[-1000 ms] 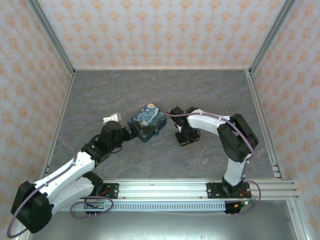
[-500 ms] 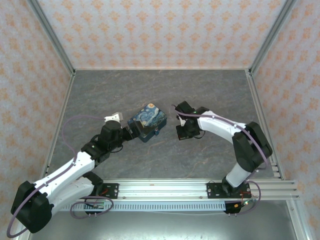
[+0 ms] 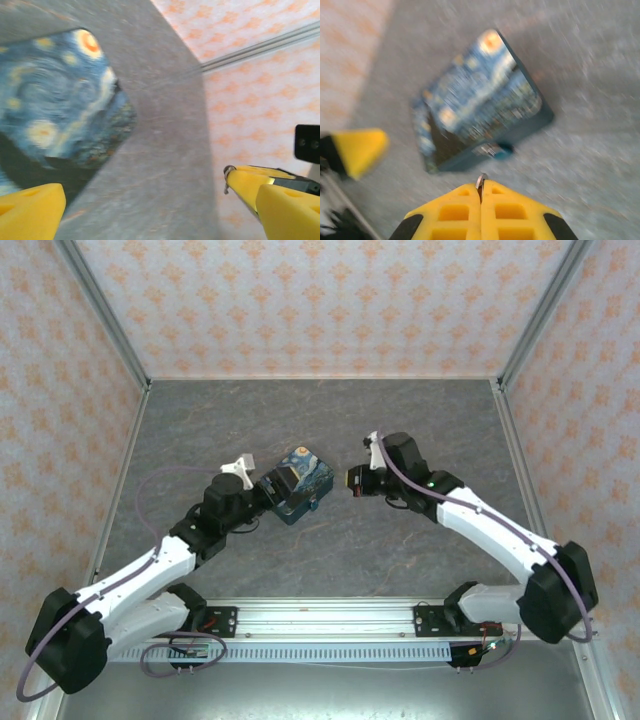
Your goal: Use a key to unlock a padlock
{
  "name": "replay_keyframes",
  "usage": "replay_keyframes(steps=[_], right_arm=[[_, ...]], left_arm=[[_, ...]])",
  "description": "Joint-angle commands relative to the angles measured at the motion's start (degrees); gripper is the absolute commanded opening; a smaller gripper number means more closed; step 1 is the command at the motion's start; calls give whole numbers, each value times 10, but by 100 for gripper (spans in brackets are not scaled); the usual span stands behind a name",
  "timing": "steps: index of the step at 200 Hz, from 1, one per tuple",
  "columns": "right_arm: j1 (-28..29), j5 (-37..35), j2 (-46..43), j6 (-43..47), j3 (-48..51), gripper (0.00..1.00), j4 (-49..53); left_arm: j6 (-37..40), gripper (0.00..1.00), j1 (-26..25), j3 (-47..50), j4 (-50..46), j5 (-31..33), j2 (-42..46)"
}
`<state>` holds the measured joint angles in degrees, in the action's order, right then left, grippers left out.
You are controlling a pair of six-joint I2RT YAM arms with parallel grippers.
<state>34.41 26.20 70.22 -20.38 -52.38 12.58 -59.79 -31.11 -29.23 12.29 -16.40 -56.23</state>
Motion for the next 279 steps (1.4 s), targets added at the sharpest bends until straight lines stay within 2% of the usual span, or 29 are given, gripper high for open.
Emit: replay_keyframes(steps=[1, 25, 52, 86, 166, 242, 279], right_arm=[[-5, 24, -21, -103, 23, 0, -162], [-6, 18, -43, -200, 42, 0, -269], [-5, 15, -37, -305, 57, 0, -373], [-5, 7, -36, -375, 61, 0, -416], [9, 2, -33, -404, 79, 0, -430], [23, 2, -27, -402, 81, 0, -429], [24, -5, -27, -397, 83, 0, -425]], left_arm=[[-108, 96, -10, -33, 127, -29, -17], [-192, 92, -18, -43, 233, -29, -48], [-250, 80, -36, -68, 298, -18, -84], [-293, 70, -63, -92, 369, 11, -130], [-330, 53, -90, -123, 426, 43, -192], [-331, 43, -96, -136, 424, 40, -209], [-331, 32, -97, -135, 420, 42, -210]])
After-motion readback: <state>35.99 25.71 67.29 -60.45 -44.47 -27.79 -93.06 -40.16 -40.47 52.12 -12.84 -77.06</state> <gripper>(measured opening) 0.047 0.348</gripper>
